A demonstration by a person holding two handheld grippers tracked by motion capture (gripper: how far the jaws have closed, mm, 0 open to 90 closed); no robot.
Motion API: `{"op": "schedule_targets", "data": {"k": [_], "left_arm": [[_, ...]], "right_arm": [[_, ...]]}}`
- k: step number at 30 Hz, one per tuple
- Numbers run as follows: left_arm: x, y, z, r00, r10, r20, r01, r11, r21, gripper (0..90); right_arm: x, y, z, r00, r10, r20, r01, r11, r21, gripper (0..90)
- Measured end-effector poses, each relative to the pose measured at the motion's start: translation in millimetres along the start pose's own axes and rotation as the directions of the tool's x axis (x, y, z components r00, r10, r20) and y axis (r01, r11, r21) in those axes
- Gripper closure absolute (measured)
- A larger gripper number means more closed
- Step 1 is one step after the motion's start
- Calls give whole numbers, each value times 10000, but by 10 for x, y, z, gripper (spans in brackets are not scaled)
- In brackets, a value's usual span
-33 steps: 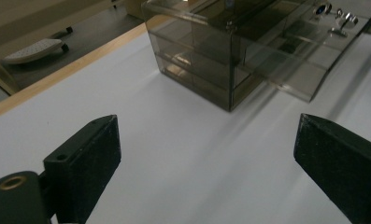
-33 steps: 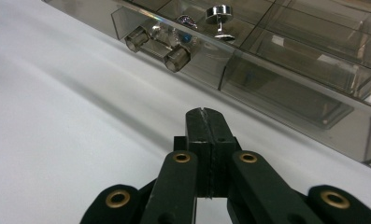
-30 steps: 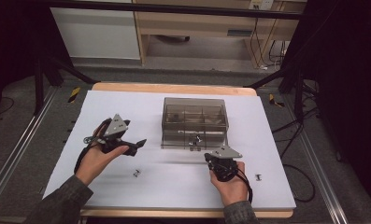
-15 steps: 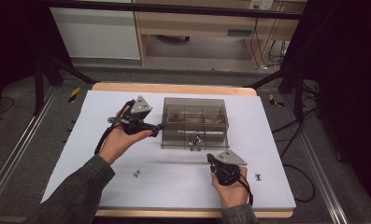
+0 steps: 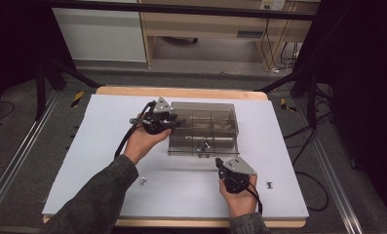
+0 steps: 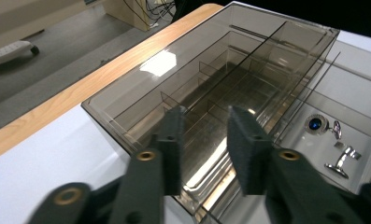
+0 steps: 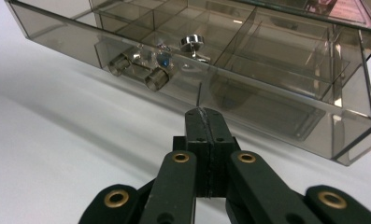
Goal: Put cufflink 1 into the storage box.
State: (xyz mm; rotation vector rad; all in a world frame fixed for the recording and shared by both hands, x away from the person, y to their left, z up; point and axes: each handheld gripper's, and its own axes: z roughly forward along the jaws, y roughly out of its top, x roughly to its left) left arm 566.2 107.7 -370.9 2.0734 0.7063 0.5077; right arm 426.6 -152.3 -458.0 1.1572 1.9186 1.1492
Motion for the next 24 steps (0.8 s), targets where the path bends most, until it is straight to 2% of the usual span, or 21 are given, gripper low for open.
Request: {"op": "schedule_targets", "data": {"k": [4, 5, 7, 11, 24], "left_arm": [[20, -10, 46, 9996, -255, 100, 255, 9997, 51, 835], [27, -21, 87, 9989, -434, 202, 432, 9990, 109, 855], [20, -24, 120, 9988, -437, 218, 432, 9988, 210, 877], [-14, -35, 186, 9995, -292, 85, 289, 9988, 391, 886], [-30, -45, 235, 9989, -467, 83, 463, 9978, 471, 900]], "right_arm": [[-5, 11, -3, 10000, -13, 62, 15, 9998, -202, 900], [-13, 12, -1, 10000, -2, 93, 4, 9997, -241, 900], [-21, 12, -4, 9999, 68, 103, -65, 9996, -262, 900], [-22, 13, -2, 9999, 80, 61, -78, 9996, -283, 900], [-4, 52, 56, 9999, -88, -76, 85, 9991, -408, 900]]}}
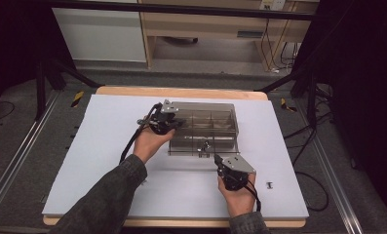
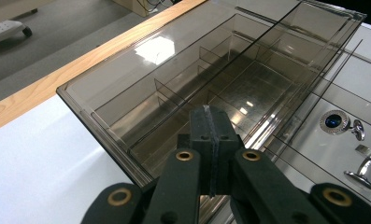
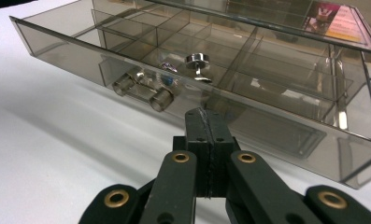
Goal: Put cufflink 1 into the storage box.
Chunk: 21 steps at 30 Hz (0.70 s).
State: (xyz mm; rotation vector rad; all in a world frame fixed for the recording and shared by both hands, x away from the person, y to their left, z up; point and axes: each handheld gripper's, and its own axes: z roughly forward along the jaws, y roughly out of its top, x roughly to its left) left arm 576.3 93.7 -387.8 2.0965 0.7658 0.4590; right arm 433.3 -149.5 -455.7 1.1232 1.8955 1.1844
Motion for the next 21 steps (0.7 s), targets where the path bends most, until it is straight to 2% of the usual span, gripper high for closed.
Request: {"op": "schedule_targets", "data": {"k": [7, 21], "left_arm": [[-2, 8, 2, 10000, 47, -25, -46, 10000, 84, 900], [-9, 25, 17, 10000, -22, -14, 22, 9999, 99, 900]], "right_arm": [[-28, 32, 63, 10000, -52, 37, 52, 10000, 25, 900], [-186, 99, 229, 9996, 285, 79, -285, 9996, 56, 900]]}}
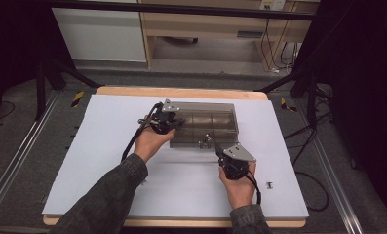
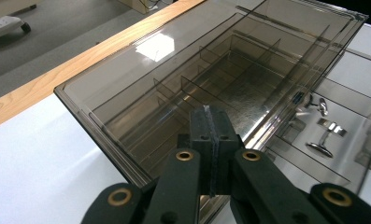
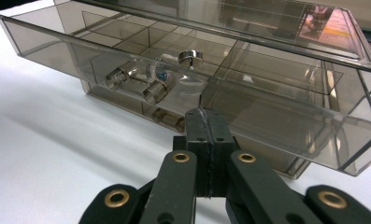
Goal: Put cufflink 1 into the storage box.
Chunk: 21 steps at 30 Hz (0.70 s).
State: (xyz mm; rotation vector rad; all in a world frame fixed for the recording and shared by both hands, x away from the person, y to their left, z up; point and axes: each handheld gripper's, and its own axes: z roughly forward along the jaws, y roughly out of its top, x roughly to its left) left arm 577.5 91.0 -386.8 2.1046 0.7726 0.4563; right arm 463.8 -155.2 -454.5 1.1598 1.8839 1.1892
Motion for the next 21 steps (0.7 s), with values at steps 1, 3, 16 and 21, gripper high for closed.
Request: {"op": "schedule_targets", "data": {"k": [1, 3, 16, 21], "left_arm": [[-2, 2, 0, 10000, 23, 2, -23, 10000, 16, 900], [-1, 4, 0, 10000, 37, 8, -37, 10000, 38, 900], [-5, 11, -2, 9999, 136, 30, -136, 9998, 122, 900], [-3, 15, -1, 9999, 166, 18, -166, 9998, 125, 900]], "right_arm": [[-3, 2, 9, 10000, 24, -26, -24, 10000, 4, 900], [-22, 2, 36, 10000, 51, -3, -51, 10000, 36, 900], [-74, 80, 138, 9998, 59, 178, -59, 10000, 4, 900], [-101, 95, 189, 9997, 162, 202, -162, 9999, -30, 900]]}}
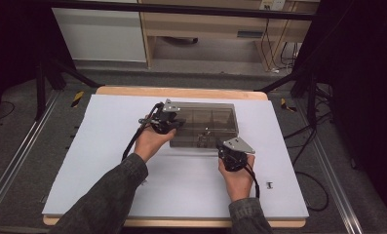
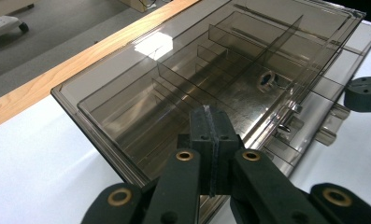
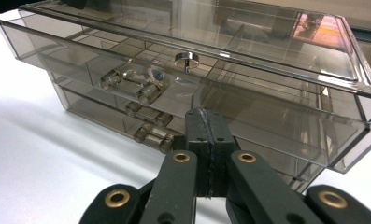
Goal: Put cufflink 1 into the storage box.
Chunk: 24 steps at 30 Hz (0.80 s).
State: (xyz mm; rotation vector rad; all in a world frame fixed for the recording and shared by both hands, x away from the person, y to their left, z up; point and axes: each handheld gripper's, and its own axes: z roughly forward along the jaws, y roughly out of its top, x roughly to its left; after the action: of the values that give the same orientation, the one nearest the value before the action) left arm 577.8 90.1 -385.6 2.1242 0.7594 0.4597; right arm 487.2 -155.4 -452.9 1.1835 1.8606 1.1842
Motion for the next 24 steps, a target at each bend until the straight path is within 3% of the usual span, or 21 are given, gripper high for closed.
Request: {"op": "schedule_targets", "data": {"k": [24], "left_arm": [[-38, -3, 4, 10000, 57, -63, -57, 10000, -44, 900]], "right_arm": [[-75, 82, 140, 9990, 454, 22, -454, 9988, -195, 900]]}}
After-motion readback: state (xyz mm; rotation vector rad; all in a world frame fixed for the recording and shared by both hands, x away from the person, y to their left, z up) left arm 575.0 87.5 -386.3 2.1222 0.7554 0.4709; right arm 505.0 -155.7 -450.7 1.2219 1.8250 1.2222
